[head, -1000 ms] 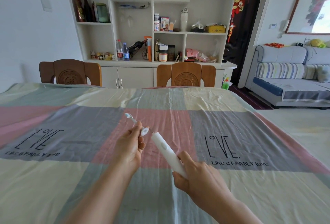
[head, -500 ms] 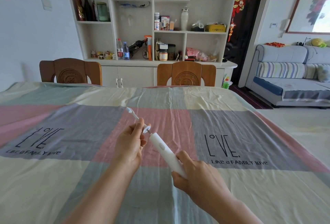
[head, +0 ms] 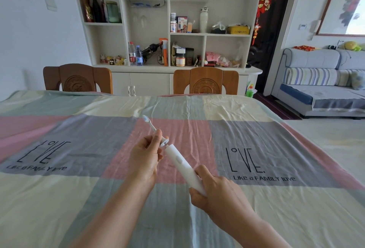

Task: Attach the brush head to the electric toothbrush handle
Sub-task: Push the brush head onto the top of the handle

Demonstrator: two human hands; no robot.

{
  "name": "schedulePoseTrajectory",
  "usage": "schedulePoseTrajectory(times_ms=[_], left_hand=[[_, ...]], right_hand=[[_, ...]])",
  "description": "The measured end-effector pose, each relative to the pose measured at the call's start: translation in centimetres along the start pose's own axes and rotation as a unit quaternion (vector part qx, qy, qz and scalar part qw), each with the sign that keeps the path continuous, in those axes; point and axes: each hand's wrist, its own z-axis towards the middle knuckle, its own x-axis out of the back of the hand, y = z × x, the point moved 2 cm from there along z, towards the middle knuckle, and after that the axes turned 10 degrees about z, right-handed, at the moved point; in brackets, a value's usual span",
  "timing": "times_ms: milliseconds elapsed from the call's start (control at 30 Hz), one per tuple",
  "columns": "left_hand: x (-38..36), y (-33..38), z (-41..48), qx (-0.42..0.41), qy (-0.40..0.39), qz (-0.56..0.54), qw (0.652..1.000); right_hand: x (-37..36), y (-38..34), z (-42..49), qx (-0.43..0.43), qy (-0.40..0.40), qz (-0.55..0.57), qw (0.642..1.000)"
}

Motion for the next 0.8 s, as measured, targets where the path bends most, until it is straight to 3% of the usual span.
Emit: schedulePoseTrajectory(times_ms=[800], left_hand=[[0.22,-0.53,0.11,-0.033,-0.026,0.043,0.998]], right_hand=[[0.0,-0.06,-0.22,-0.009,0.018,0.003,1.0]])
